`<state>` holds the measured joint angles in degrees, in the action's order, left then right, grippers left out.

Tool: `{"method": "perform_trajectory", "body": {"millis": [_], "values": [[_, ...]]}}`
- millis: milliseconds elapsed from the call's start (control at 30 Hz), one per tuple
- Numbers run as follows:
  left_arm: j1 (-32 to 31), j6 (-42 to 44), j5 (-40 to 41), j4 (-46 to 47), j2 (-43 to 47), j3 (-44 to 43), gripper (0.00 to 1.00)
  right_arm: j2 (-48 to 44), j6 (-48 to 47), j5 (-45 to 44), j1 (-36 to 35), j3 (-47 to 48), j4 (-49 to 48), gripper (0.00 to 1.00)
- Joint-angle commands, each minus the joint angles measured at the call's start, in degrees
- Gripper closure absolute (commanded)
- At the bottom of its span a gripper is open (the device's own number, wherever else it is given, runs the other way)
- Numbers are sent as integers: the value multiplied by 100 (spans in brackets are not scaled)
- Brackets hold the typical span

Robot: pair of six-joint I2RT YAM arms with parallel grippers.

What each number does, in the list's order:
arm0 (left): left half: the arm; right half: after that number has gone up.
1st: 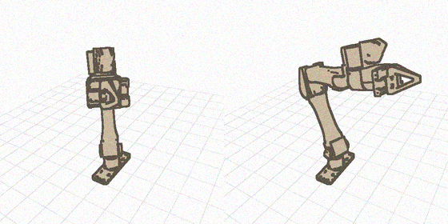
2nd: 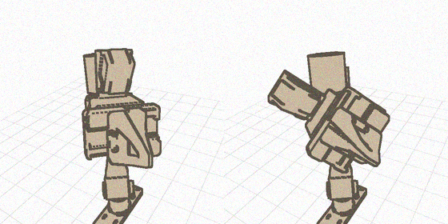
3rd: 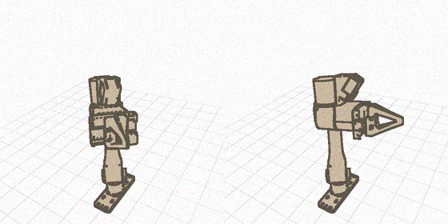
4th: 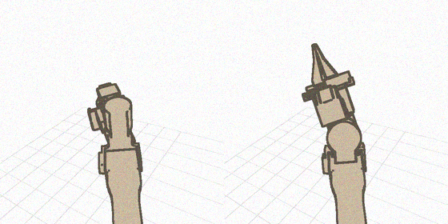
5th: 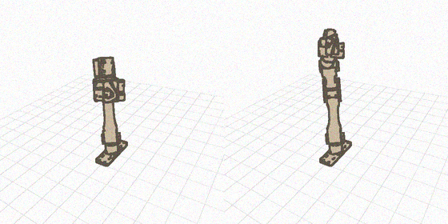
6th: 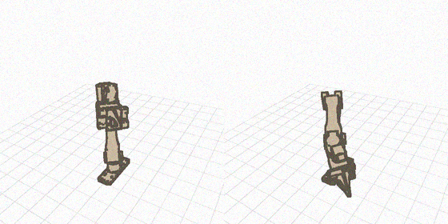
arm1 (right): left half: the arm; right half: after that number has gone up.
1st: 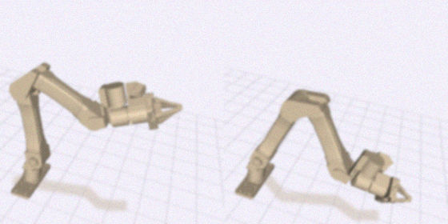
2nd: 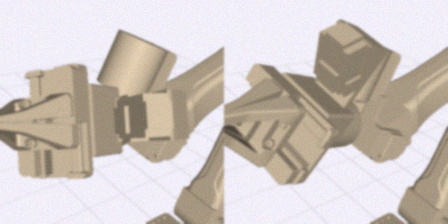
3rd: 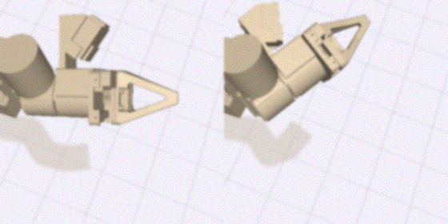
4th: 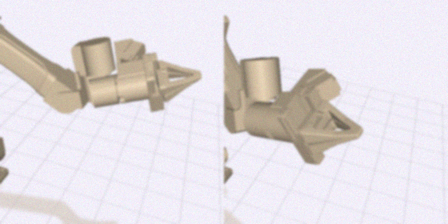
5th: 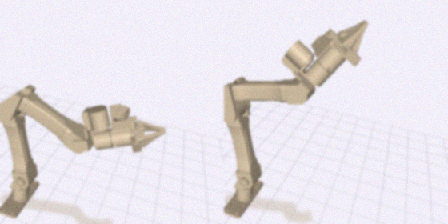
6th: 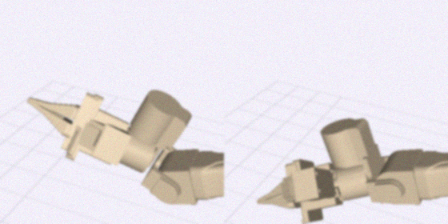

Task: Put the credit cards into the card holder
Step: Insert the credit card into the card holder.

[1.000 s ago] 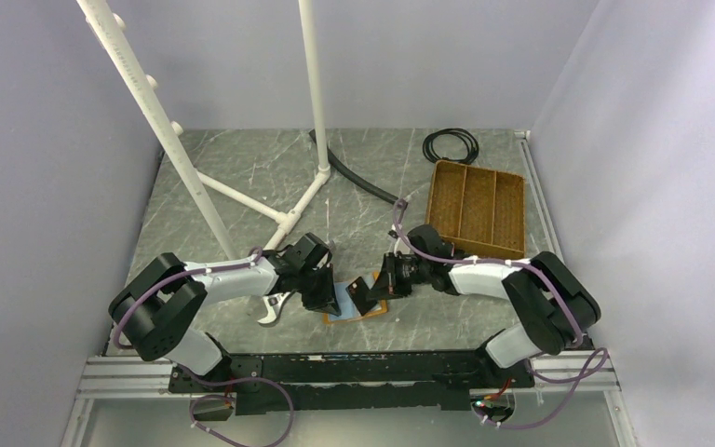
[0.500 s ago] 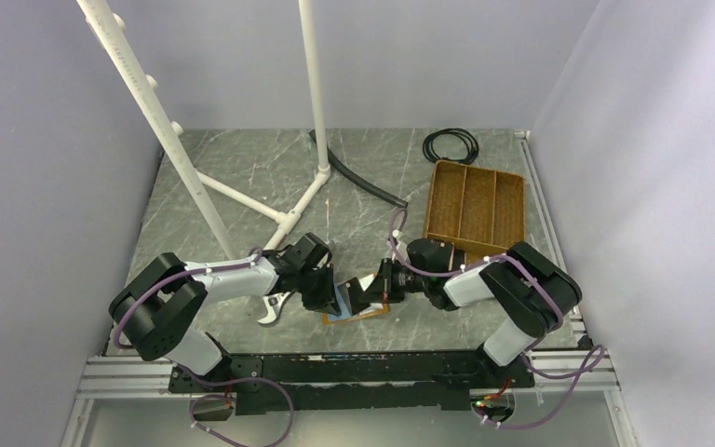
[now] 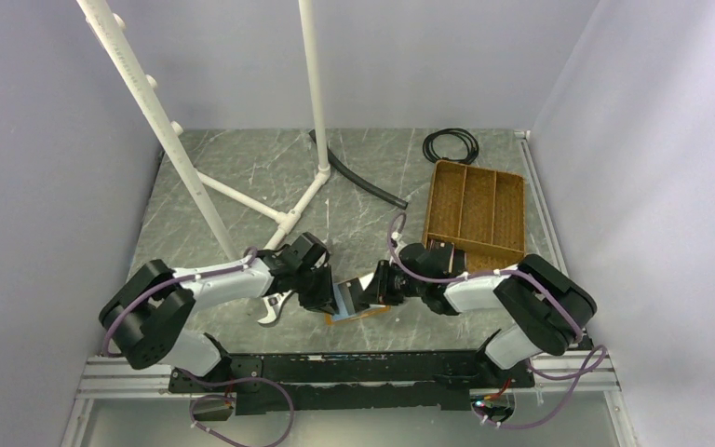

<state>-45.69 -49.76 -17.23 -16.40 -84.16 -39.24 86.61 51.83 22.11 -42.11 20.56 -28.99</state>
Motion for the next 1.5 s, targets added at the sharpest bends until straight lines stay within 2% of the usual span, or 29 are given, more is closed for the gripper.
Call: {"method": "perform_trajectory", "body": {"millis": [0,167,267,400,500,633,733,900,1000,1133,1467], "values": [[-19,113,362,-304,408,-50,81,-95,-696,-641,-20,424,1766,75],[-3,179,398,-321,-29,-4,94,-125,-1122,-810,-227,795,2526,67],[-10,142,414,-195,-158,92,97,-149,-1303,-1052,-507,1028,2769,63],[-9,170,416,-175,-219,72,99,-31,-1519,-923,-962,1342,2755,64],[-9,195,488,-281,-196,29,99,-136,-1681,-987,-955,1284,2716,64],[-10,160,485,-281,-76,117,99,-288,-1881,-979,-739,1214,2588,52],[-10,189,484,-286,-102,119,100,-118,-2073,-826,-729,1345,2496,48],[-9,186,441,-184,-162,141,100,193,-2230,-559,-755,1514,2093,48],[-10,177,434,-139,-162,162,100,400,-2270,-267,-814,1627,1825,52],[-10,190,457,-187,-133,153,100,380,-2373,-592,-907,1788,2177,56],[-10,186,446,-174,-95,197,100,337,-2572,-915,-667,1907,2535,51]]}}
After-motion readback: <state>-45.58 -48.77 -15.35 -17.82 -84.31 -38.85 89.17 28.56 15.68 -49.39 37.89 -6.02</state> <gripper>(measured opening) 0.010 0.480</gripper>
